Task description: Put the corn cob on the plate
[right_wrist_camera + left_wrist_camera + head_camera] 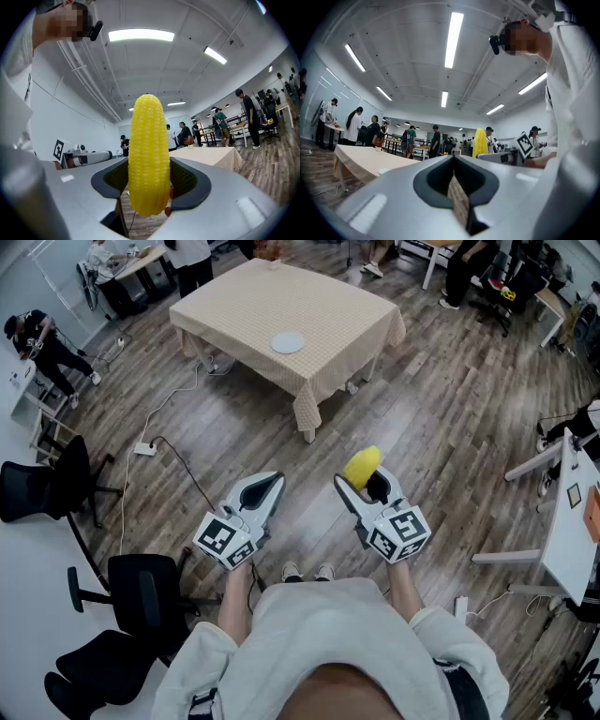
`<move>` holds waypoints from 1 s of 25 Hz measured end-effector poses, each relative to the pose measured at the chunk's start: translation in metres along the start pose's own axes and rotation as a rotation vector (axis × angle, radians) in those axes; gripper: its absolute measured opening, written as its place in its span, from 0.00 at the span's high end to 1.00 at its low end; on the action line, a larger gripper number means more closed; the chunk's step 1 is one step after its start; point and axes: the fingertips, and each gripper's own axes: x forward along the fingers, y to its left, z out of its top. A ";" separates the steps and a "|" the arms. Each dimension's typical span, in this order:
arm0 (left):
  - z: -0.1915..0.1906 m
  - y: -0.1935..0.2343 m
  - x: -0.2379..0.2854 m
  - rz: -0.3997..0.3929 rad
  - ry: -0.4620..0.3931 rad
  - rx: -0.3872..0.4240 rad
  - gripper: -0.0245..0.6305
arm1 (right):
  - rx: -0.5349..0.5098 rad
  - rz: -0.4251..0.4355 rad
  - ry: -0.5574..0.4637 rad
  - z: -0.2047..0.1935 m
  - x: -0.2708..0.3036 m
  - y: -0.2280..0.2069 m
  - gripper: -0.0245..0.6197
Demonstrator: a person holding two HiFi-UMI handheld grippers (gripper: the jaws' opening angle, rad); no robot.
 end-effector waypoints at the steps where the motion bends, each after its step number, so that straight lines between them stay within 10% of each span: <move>1: 0.004 0.004 0.003 0.000 -0.013 0.011 0.95 | -0.009 0.003 -0.008 0.003 0.007 -0.002 0.56; 25: 0.001 -0.017 -0.002 0.009 -0.032 0.021 0.95 | -0.015 0.053 -0.018 -0.008 -0.004 0.010 0.56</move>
